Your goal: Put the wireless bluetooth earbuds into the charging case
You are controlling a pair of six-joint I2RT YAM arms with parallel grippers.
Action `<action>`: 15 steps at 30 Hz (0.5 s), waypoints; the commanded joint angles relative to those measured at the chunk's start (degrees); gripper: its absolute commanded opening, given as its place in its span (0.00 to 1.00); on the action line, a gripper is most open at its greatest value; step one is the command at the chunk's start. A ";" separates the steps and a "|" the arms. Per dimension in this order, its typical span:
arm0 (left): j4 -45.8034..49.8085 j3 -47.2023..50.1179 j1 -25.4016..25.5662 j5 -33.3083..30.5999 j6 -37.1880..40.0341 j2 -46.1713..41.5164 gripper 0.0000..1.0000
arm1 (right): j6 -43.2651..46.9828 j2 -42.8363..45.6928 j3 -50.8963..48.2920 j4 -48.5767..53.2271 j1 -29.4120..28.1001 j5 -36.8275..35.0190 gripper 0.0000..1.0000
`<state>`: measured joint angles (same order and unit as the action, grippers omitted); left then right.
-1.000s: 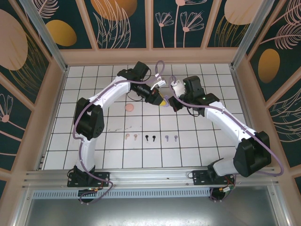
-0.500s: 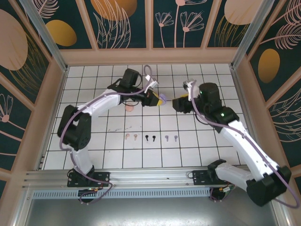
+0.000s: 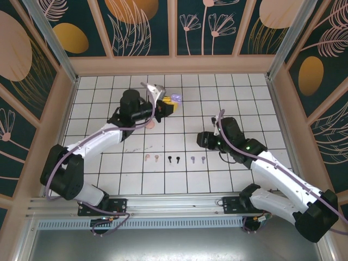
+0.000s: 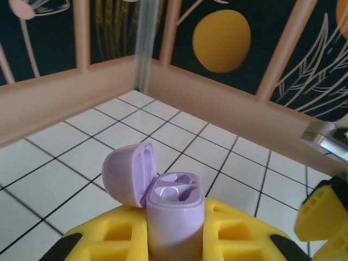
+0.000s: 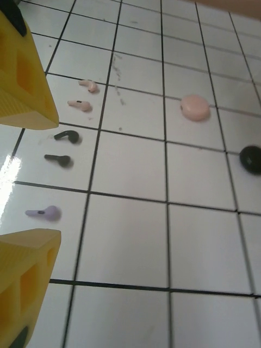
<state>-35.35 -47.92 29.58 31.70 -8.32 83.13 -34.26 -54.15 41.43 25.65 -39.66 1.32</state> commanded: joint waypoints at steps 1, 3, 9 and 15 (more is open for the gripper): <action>-25.30 7.84 0.50 -7.29 -0.55 -2.98 0.00 | -8.18 2.00 -1.36 1.75 -2.34 -6.44 0.52; -29.22 10.14 0.64 -10.51 -0.45 -3.49 0.00 | -9.20 1.58 -1.53 2.50 -3.42 -7.39 0.52; -41.47 14.26 1.35 -18.21 -1.59 -3.96 0.00 | -10.52 -5.57 1.61 6.10 -6.17 -8.69 0.54; -32.22 8.54 1.53 -20.64 0.87 -8.22 0.00 | -11.33 -15.46 6.95 10.05 -10.61 -10.70 0.47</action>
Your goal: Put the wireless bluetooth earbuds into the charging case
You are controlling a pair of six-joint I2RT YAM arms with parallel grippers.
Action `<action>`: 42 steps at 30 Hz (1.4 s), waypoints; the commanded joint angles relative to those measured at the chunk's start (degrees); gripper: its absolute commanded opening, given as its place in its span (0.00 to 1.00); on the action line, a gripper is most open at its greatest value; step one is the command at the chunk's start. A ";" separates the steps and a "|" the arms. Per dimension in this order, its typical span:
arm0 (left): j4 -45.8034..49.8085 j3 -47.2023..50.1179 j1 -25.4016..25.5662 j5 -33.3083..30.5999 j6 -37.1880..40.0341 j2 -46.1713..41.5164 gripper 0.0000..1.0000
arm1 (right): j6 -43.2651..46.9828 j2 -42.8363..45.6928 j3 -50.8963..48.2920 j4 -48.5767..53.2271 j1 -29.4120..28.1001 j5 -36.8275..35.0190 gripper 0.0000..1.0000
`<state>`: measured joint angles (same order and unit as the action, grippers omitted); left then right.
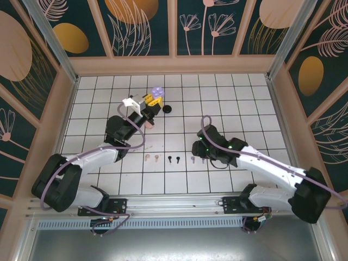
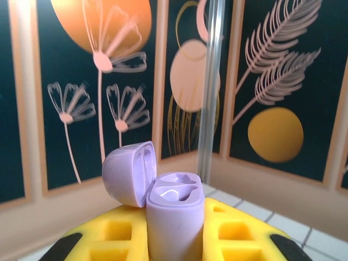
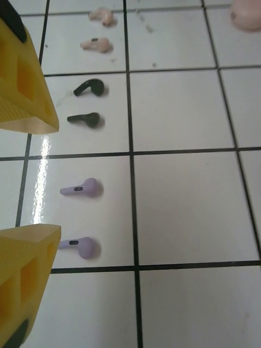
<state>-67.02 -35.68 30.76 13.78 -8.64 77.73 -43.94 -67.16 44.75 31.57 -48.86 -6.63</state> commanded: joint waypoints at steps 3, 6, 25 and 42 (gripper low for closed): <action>-0.86 -4.00 0.33 -2.42 2.93 -4.13 0.00 | -3.01 -7.18 6.12 6.41 -2.83 -4.31 0.46; -0.74 -4.37 0.35 -1.86 3.61 -4.61 0.00 | -3.98 -10.81 7.43 6.20 -4.08 -4.53 0.46; 7.32 -5.99 0.33 9.48 0.16 -7.16 0.00 | -4.60 -27.26 12.61 6.24 -7.12 -6.38 0.41; 9.67 -6.31 0.73 12.69 -0.77 -6.46 0.00 | -2.92 -27.92 9.76 1.74 -5.02 -5.14 0.37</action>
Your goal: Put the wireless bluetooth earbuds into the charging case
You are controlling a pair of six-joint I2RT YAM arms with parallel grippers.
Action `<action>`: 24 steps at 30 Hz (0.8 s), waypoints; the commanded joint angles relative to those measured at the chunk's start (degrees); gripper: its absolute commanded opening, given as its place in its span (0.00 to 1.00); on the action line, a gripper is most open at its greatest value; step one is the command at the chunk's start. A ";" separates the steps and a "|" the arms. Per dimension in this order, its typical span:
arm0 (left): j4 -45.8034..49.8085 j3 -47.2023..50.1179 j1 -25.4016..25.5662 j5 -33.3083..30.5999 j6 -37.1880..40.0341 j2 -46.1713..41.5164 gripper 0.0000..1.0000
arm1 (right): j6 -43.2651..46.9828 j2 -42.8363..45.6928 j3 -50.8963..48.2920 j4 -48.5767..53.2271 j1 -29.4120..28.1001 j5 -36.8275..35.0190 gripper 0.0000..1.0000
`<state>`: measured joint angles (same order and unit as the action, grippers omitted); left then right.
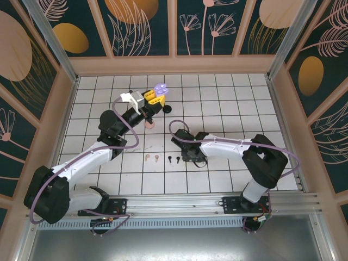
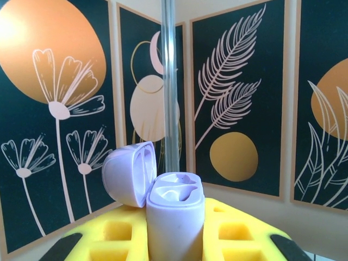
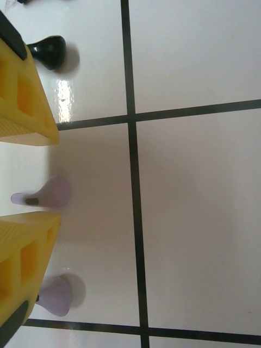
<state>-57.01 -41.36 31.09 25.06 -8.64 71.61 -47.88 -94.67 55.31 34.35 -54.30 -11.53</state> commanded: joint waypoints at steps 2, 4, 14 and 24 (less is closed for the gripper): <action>0.04 -0.82 0.63 1.40 -0.43 -0.34 0.00 | 0.98 -0.75 -0.97 -1.17 0.52 -0.16 0.37; 0.32 -1.01 0.80 1.48 -0.16 -0.35 0.00 | 0.92 -1.06 -1.21 -1.40 0.58 -0.09 0.37; 0.85 -1.35 1.07 1.70 0.29 0.27 0.00 | 0.10 -1.53 -3.40 -2.65 0.67 0.30 0.35; 0.94 -1.74 1.25 1.74 0.54 0.81 0.00 | 0.62 -2.76 -3.46 -3.61 0.64 0.80 0.30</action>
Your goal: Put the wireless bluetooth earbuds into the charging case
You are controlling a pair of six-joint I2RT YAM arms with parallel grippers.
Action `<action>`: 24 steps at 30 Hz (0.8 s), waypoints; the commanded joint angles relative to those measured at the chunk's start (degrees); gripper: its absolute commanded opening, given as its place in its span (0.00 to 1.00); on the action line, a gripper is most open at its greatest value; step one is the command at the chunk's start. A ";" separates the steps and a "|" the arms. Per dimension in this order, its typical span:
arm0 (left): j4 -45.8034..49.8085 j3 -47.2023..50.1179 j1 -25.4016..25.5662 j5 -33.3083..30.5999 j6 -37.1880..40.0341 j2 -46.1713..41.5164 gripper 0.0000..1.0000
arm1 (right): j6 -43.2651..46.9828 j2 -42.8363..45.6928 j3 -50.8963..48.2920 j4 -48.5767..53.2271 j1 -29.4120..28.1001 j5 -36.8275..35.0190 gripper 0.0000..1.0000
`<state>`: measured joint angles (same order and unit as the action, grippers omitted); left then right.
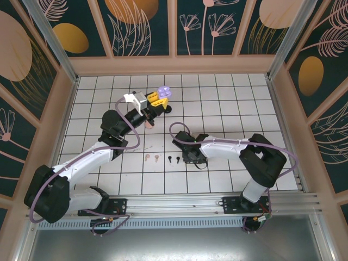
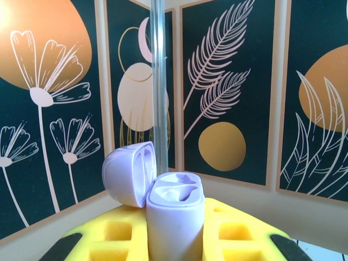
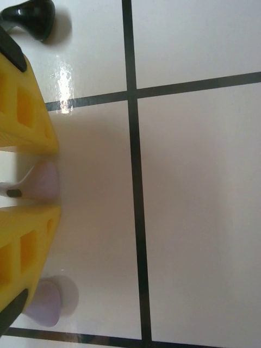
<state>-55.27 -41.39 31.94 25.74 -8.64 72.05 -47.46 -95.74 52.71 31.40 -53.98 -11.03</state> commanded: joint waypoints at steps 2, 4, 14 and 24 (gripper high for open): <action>-0.81 -1.68 0.40 1.19 0.56 0.53 0.00 | 0.35 -1.90 -0.70 -0.77 0.36 0.39 0.29; -0.80 -1.70 0.49 1.40 0.56 0.58 0.00 | 0.36 -1.92 -0.72 -0.85 0.36 0.39 0.29; -0.15 -2.03 0.93 1.94 1.07 0.98 0.00 | 0.05 -2.25 -0.77 -1.07 0.95 -0.22 0.29; 0.51 -2.21 1.63 2.87 2.07 1.19 0.00 | -0.02 -1.93 -1.36 -1.86 1.33 0.04 0.20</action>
<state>-54.57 -42.02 33.10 27.09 -7.75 72.86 -47.22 -95.83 52.71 30.83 -53.56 -10.44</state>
